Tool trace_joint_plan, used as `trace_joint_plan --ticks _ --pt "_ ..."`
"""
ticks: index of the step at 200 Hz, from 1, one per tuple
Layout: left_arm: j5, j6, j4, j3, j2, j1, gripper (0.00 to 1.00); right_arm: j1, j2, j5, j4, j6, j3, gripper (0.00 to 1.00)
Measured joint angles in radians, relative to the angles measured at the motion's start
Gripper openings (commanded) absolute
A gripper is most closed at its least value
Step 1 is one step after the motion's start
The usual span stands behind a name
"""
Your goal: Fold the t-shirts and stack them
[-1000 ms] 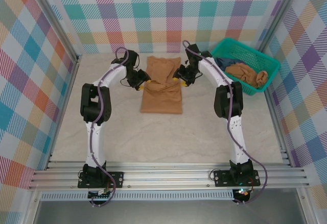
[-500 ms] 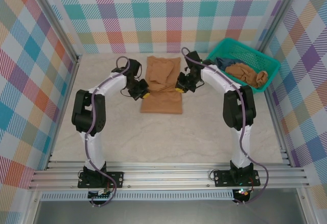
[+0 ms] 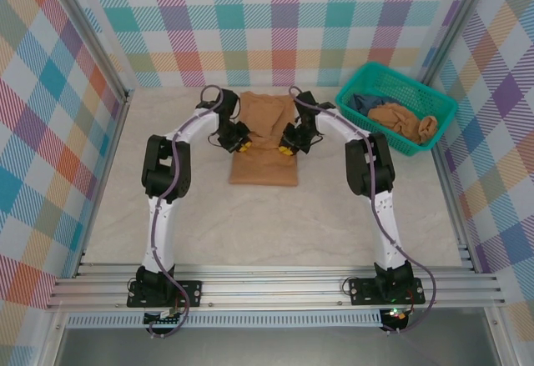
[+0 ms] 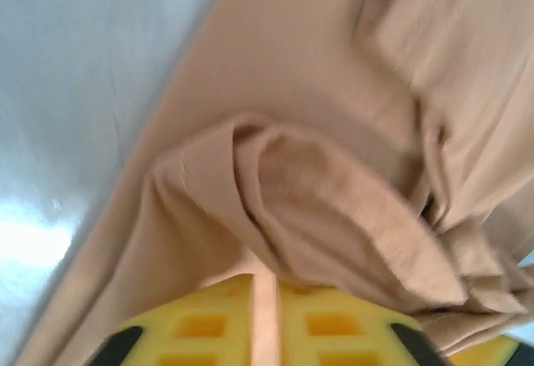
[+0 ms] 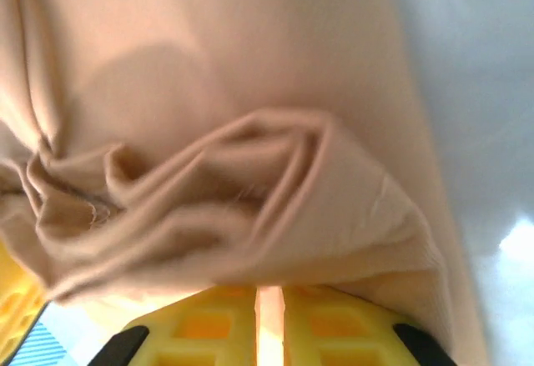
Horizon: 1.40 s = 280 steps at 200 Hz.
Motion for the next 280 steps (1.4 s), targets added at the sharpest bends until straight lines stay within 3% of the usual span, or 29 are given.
trace_joint_plan --ticks 25,43,92,124,181,280 --pt "-0.021 0.021 -0.008 0.033 0.005 0.027 0.50 -0.021 -0.006 0.001 0.000 0.002 0.000 0.36" --pt "-0.053 0.036 0.003 -0.021 -0.034 0.029 0.52 -0.031 -0.061 0.014 0.019 -0.016 -0.067 0.40" --pt "-0.071 0.053 0.013 -0.520 -0.420 -0.008 0.51 0.010 -0.443 0.018 0.098 -0.005 -0.526 0.49" --pt "-0.020 0.037 0.084 -0.747 -0.518 -0.025 0.50 0.041 -0.525 -0.016 0.171 0.018 -0.714 0.51" --pt "0.003 0.003 0.127 -0.783 -0.476 -0.024 0.44 0.040 -0.473 -0.058 0.243 0.053 -0.789 0.47" --pt "0.001 -0.033 0.213 -0.777 -0.518 -0.031 0.44 0.035 -0.394 -0.076 0.208 0.084 -0.700 0.22"
